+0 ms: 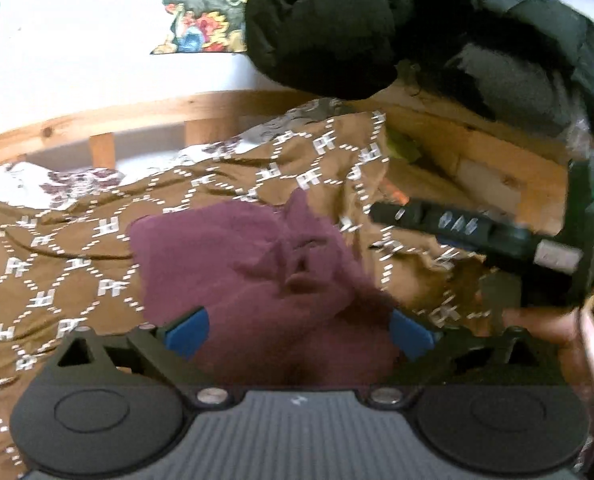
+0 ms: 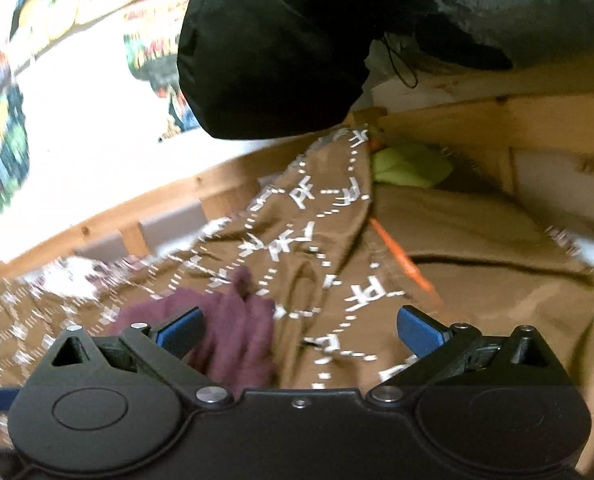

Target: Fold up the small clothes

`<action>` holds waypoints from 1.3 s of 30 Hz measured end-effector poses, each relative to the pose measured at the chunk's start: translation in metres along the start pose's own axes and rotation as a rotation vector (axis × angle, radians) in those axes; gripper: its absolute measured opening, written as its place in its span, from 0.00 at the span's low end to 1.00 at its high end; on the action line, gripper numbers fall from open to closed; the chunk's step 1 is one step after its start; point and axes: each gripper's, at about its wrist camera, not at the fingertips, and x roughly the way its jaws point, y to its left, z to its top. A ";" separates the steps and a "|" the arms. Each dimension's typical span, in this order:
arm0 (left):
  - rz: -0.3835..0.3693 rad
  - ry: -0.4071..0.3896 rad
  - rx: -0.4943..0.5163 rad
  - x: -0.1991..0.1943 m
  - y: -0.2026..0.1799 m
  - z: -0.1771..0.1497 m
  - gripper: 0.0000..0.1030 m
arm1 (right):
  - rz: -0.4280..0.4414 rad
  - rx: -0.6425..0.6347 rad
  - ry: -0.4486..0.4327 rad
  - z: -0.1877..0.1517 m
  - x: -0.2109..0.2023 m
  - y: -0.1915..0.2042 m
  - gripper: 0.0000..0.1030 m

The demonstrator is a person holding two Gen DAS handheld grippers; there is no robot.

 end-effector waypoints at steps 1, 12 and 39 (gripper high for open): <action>0.031 0.012 0.015 0.000 0.001 -0.002 0.97 | 0.033 0.030 0.007 0.000 0.002 -0.001 0.99; 0.157 0.102 0.091 0.011 0.008 -0.020 0.73 | 0.331 0.172 0.116 -0.002 0.017 0.023 0.89; 0.052 0.076 0.247 0.009 -0.031 -0.026 0.18 | 0.142 -0.022 0.122 -0.005 -0.028 0.042 0.18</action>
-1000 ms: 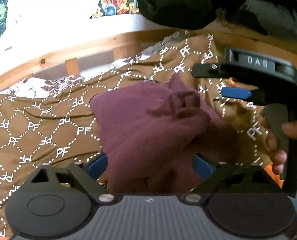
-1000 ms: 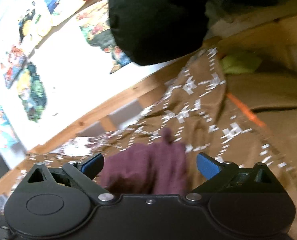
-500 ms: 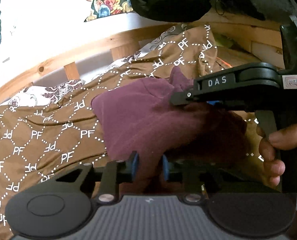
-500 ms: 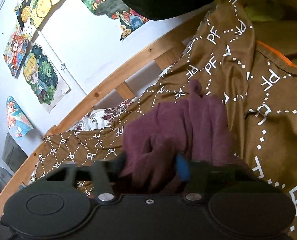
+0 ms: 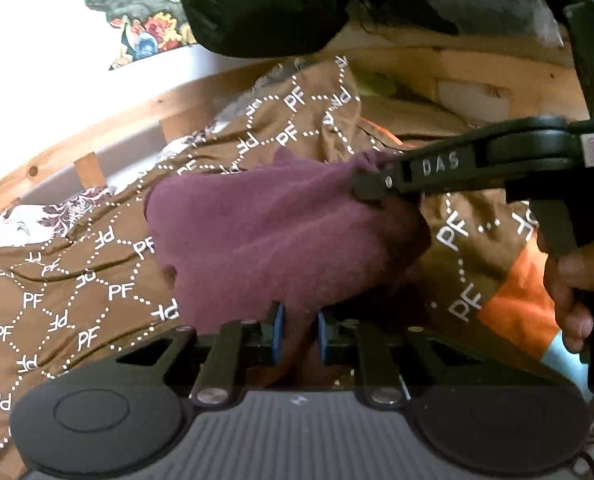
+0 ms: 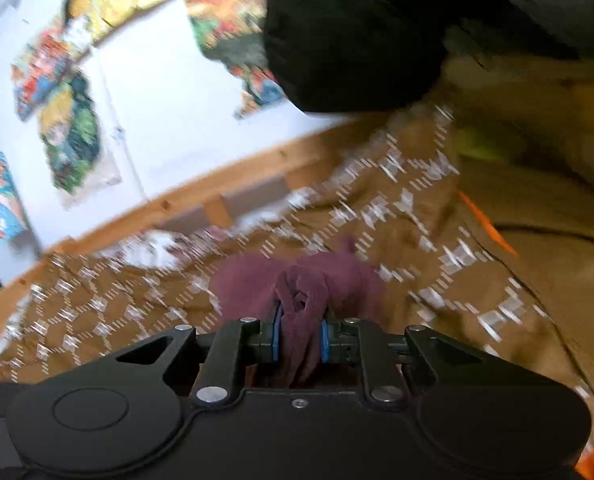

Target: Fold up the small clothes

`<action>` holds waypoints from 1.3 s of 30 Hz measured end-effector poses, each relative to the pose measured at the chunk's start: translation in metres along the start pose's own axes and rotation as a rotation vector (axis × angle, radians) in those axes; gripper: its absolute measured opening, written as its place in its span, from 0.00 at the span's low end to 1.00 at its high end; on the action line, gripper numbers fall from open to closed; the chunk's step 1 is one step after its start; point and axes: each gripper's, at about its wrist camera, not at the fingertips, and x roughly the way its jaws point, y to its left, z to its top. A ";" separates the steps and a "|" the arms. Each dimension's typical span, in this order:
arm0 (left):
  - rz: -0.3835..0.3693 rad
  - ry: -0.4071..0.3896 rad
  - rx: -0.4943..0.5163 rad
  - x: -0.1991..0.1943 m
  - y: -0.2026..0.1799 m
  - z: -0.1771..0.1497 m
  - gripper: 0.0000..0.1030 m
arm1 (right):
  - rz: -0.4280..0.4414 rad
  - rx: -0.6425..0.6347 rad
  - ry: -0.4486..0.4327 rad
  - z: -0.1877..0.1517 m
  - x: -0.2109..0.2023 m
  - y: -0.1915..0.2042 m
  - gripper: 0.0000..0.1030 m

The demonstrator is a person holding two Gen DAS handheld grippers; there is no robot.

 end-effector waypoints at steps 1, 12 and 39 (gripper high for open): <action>0.000 0.006 0.005 0.001 -0.001 -0.001 0.19 | -0.021 0.016 0.023 -0.003 0.001 -0.004 0.18; -0.121 0.018 -0.131 -0.008 0.018 -0.009 0.54 | -0.006 0.245 0.067 -0.013 0.002 -0.041 0.61; -0.027 0.212 -0.571 0.026 0.106 -0.010 0.99 | -0.040 -0.174 0.021 0.014 0.064 -0.012 0.52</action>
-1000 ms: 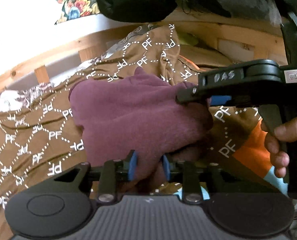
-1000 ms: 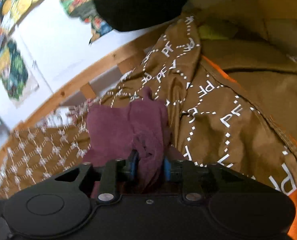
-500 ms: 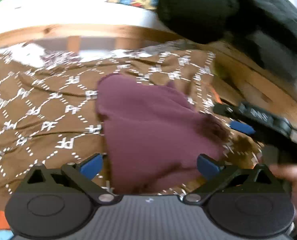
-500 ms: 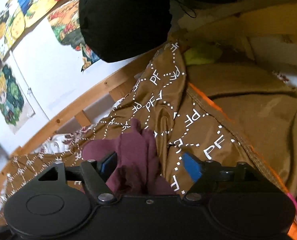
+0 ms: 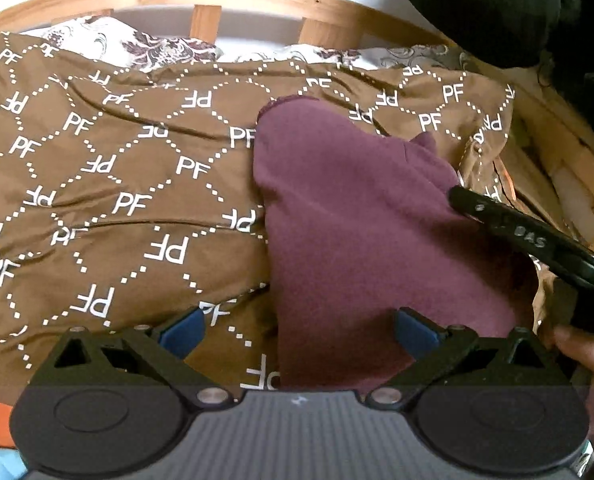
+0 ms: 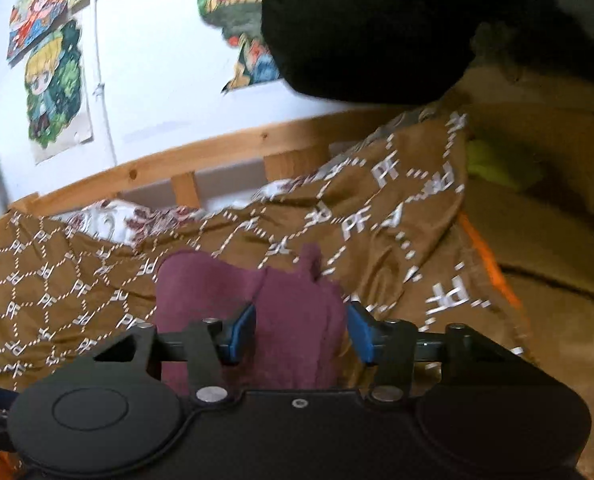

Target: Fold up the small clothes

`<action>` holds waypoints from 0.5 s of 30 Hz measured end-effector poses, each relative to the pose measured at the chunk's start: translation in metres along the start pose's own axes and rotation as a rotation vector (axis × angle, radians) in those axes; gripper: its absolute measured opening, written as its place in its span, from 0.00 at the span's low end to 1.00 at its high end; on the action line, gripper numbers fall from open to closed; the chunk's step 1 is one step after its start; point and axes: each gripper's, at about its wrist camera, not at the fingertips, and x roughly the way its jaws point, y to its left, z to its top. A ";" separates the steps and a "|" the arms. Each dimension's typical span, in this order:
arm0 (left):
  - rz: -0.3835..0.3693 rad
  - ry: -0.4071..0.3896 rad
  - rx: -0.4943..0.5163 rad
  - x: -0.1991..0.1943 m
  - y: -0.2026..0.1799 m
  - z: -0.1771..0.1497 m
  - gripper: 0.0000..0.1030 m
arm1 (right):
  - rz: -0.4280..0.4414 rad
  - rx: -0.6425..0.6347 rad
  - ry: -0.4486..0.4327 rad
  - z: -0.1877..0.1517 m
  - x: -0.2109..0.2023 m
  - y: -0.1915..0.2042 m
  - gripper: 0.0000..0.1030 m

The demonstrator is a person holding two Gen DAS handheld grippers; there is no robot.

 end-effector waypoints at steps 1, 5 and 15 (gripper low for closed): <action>-0.003 0.004 0.001 0.002 0.000 -0.001 0.99 | 0.003 -0.008 0.017 -0.001 0.005 0.000 0.52; -0.011 0.016 0.014 0.007 0.000 -0.006 0.99 | 0.038 -0.006 0.092 -0.004 0.022 -0.001 0.28; -0.010 0.027 0.000 0.010 0.001 -0.016 0.99 | -0.014 -0.004 0.030 -0.004 0.008 -0.007 0.09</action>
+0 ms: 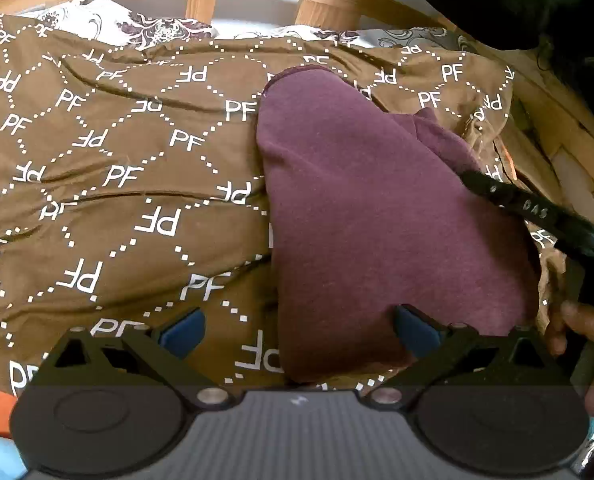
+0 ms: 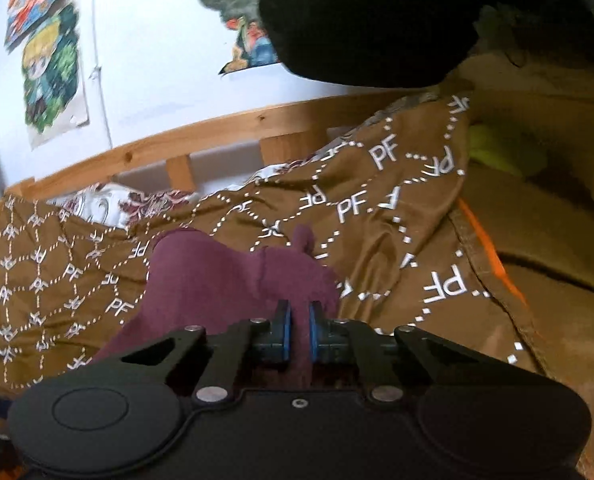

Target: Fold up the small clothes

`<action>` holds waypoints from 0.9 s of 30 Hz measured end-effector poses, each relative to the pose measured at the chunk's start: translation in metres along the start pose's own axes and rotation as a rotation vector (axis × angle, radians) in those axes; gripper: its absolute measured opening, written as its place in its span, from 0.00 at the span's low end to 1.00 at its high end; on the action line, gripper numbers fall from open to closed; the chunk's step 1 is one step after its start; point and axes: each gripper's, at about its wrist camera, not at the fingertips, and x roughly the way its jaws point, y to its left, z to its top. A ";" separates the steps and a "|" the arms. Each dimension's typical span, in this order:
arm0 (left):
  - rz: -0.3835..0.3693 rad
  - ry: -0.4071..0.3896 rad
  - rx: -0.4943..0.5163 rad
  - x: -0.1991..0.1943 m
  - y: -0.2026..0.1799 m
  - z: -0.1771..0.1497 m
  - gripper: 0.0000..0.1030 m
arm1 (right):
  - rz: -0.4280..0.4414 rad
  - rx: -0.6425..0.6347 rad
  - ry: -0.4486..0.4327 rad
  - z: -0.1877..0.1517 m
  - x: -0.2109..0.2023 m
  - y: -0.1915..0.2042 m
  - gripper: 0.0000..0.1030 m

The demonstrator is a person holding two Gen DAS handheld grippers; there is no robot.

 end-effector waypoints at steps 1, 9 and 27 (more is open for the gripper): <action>0.002 0.000 0.001 0.000 -0.001 0.000 0.99 | -0.002 0.002 0.010 -0.001 0.002 -0.001 0.09; 0.008 -0.005 -0.011 0.000 -0.002 -0.003 0.99 | 0.003 0.055 0.020 -0.006 0.005 -0.012 0.12; 0.037 -0.011 -0.014 -0.006 -0.008 -0.005 0.99 | 0.062 0.146 0.020 0.002 -0.040 -0.032 0.94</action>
